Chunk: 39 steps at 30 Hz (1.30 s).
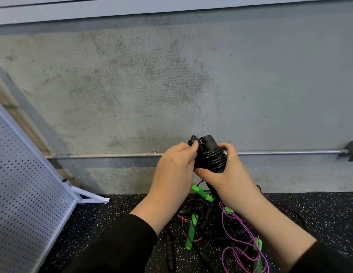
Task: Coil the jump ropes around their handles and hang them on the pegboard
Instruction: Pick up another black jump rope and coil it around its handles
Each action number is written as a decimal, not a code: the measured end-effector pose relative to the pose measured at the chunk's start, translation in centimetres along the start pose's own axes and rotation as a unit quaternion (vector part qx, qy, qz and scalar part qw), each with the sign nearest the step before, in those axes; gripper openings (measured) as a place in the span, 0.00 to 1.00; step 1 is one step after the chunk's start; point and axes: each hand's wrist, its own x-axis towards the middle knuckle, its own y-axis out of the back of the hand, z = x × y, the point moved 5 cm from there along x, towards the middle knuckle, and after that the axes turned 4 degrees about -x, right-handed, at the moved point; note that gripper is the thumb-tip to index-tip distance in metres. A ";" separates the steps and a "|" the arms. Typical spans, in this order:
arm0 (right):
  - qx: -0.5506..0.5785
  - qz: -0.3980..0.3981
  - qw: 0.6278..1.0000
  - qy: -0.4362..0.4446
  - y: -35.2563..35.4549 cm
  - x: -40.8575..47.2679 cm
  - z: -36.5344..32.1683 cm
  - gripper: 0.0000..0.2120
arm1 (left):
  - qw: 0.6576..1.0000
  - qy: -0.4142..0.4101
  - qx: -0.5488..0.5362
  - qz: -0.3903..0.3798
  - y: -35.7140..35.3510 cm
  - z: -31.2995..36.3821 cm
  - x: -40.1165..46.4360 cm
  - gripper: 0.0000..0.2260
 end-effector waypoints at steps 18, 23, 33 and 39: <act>-0.235 -0.034 0.970 0.056 0.1 -0.5 0.0 0.28 | 0.967 0.196 0.035 -0.160 -0.1 -0.9 0.4 0.02; -0.278 -0.063 0.957 0.060 -0.4 -0.3 0.2 0.27 | 0.967 0.150 0.137 -0.156 0.6 -1.0 0.4 0.03; -0.345 -0.178 0.919 0.063 -1.2 -0.5 -0.3 0.31 | 0.971 0.103 0.083 -0.201 0.6 -2.5 -0.6 0.01; -0.271 -0.139 0.951 0.057 -1.8 -0.7 0.9 0.35 | 0.961 0.165 0.010 -0.222 0.3 -2.9 0.0 0.05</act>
